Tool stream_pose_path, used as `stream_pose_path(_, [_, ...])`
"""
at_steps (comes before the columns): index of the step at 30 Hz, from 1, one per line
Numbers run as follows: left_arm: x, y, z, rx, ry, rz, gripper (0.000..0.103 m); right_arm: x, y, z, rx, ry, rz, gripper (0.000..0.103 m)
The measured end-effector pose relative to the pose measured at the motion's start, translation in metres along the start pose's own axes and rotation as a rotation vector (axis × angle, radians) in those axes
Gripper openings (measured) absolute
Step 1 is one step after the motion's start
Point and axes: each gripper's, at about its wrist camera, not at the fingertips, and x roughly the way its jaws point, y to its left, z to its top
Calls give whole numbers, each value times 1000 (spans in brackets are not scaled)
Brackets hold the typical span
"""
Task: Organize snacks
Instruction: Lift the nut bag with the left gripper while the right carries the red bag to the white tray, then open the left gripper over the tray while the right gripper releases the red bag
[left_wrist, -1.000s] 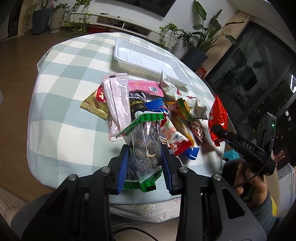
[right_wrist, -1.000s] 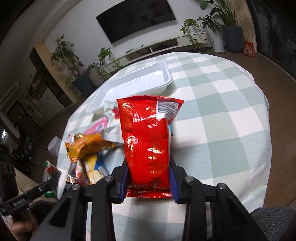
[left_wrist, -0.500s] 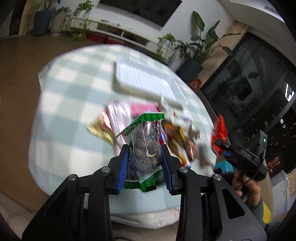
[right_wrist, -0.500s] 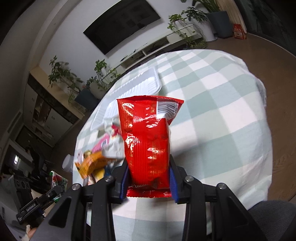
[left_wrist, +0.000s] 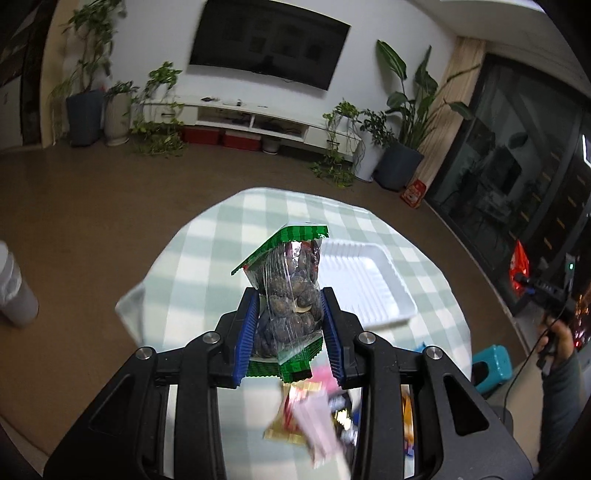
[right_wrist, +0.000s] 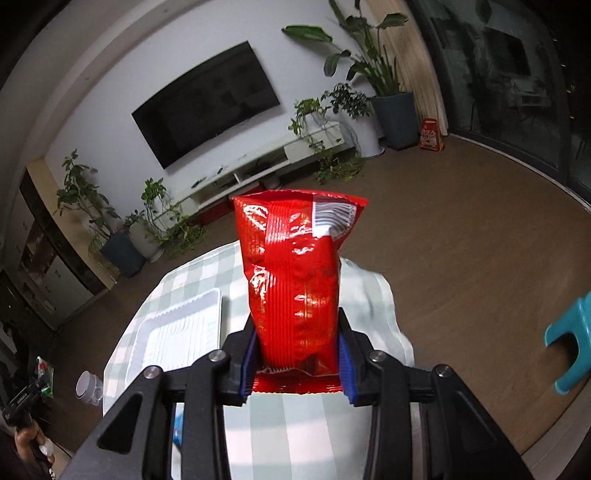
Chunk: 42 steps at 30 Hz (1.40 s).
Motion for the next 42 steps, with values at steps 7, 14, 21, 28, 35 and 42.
stream_pose_path(7, [118,-52,47,43,128,-21,31,101,93,8,-116,151,108,39])
stream_pose_path(14, [218,-67,12,60,266,3,31,202,164,-44,-198,337,151,39])
stream_pose_path(21, [272,-53,-13,53,342,25,31,249,186,-66,-285,429,104,39])
stream_pose_path(28, [298,-51,-21,83,383,61,33,272,183,-84,-321,483,56,39])
stream_pose_path(35, [300,-53,-23,95,392,72,52,274,191,-87,-371,470,36,42])
stream_pose_path(42, [280,-55,-13,71,351,70,67,268,188,-84,-355,459,33,59])
